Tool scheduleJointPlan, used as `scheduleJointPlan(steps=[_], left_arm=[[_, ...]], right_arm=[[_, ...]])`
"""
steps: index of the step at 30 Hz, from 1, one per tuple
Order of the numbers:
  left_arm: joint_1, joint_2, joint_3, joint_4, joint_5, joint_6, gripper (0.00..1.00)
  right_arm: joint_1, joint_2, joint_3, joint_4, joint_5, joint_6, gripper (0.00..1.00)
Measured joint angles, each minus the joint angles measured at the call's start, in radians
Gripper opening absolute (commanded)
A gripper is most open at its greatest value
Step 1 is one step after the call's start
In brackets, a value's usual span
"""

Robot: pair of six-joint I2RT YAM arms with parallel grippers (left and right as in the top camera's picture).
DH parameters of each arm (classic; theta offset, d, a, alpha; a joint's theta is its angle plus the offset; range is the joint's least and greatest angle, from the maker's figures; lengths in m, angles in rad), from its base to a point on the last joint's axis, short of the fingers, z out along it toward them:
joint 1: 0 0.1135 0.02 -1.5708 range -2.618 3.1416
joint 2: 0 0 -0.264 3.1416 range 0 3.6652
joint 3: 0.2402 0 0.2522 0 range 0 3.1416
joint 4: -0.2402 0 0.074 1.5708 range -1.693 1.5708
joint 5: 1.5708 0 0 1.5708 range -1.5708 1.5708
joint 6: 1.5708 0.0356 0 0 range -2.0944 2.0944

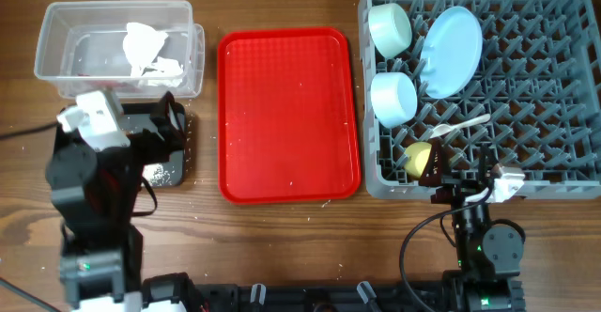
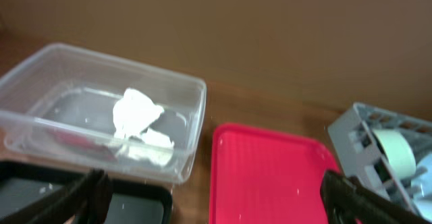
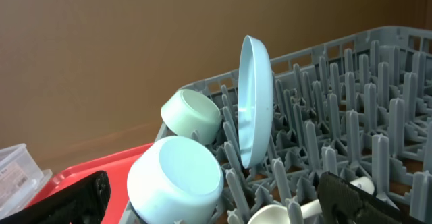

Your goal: Sort waste into correct bins and load items into the dishwasher rack

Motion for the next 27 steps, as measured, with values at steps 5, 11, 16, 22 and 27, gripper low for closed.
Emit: scheduleJointPlan(steps=[5,11,16,22,27], left_arm=[[-0.023,-0.190,-0.319,0.269,0.011,-0.006,1.00],[-0.075,-0.403,-0.580,0.406,0.014,-0.009,1.00],[-0.081,-0.480,-0.610,0.410,0.013,-0.009,1.00],[-0.081,-0.533,-0.610,0.404,0.014,-0.009,1.00],[-0.081,-0.640,-0.620,0.378,0.014,-0.009,1.00]], right_arm=[[0.000,0.000,-0.003,0.000,0.000,0.000,1.00],[0.000,0.000,-0.004,0.000,0.000,0.000,1.00],[0.000,0.000,-0.005,0.000,0.000,0.000,1.00],[0.000,0.000,-0.005,0.000,0.000,0.000,1.00],[0.000,0.000,-0.005,0.000,0.000,0.000,1.00]])
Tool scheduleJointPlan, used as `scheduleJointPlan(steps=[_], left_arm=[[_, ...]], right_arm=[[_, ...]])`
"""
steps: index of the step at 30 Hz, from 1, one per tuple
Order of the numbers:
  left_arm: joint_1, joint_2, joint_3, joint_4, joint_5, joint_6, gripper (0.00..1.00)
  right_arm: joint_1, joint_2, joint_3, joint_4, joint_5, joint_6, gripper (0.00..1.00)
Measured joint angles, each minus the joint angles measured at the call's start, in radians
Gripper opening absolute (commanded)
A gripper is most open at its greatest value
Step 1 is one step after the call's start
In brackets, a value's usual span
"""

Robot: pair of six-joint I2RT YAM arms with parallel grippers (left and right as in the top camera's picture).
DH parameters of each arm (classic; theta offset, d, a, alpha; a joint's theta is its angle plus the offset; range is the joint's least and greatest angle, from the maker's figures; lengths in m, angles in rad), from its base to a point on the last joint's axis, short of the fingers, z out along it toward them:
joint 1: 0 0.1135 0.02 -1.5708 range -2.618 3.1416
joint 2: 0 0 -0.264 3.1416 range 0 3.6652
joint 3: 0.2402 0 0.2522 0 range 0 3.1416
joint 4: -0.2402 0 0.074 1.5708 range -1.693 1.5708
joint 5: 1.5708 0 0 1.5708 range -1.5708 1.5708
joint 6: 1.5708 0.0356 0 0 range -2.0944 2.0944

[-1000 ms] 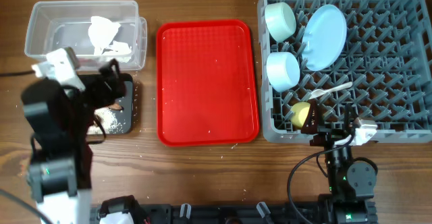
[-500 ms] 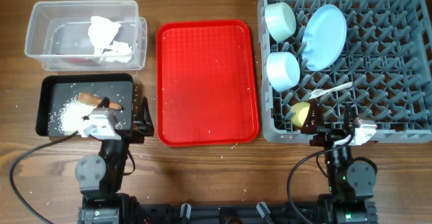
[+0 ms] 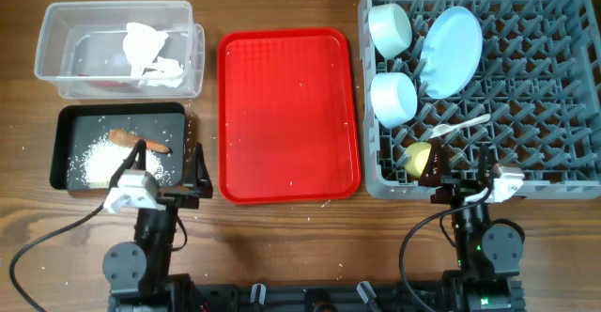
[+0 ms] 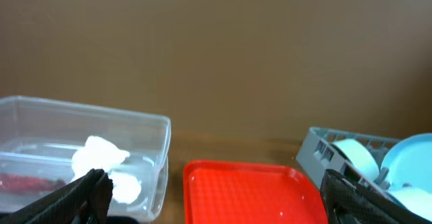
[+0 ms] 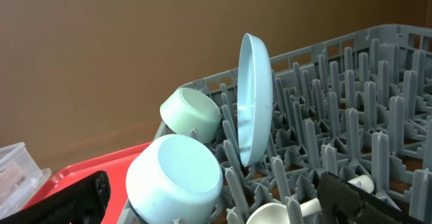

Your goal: Sort waste into correct bins and load items into the dishwasher rack

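The clear bin [image 3: 56, 30] at the back left holds crumpled white paper [image 3: 146, 47], also seen through its wall [image 4: 98, 158]. In front of it the black tray [image 3: 66, 124] carries rice and a brown stick [image 3: 141, 142]. The grey rack [image 3: 554, 96] holds two pale cups [image 3: 392, 98], a blue plate [image 3: 453, 38], a white spoon [image 3: 462, 124] and a yellow rounded item [image 3: 416, 159]. My left gripper [image 3: 167, 169] stands open and empty at the black tray's front right corner; its fingers [image 4: 84, 197] frame the wrist view. My right gripper [image 3: 462, 173] is open at the rack's front edge, behind a cup [image 5: 174, 183] and the plate [image 5: 256, 102].
A red tray [image 3: 288, 115] lies between the bins and the rack, bare but for a few crumbs. Crumbs also dot the wooden table [image 3: 282, 237] along its front. Both arm bases sit at the front edge.
My left arm, which stood raised over the black tray's left half, has drawn back to the front edge, uncovering the tray. Its wrist view now looks level across the bin and red tray. The right arm is unmoved.
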Motion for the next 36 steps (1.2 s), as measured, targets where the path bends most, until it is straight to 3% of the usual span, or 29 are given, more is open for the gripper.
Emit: scheduleJointPlan(steps=[13,18,36], left_arm=[[0.000,-0.028,-0.100,0.043,0.000,0.000,1.00],[0.000,-0.028,-0.102,-0.117,-0.001,0.000,1.00],[0.000,-0.029,-0.102,-0.117,-0.001,0.000,1.00]], right_arm=[[0.000,0.000,0.000,0.000,0.000,0.000,1.00],[0.000,0.000,-0.001,0.000,0.000,0.000,1.00],[0.000,0.000,-0.001,0.000,0.000,0.000,1.00]])
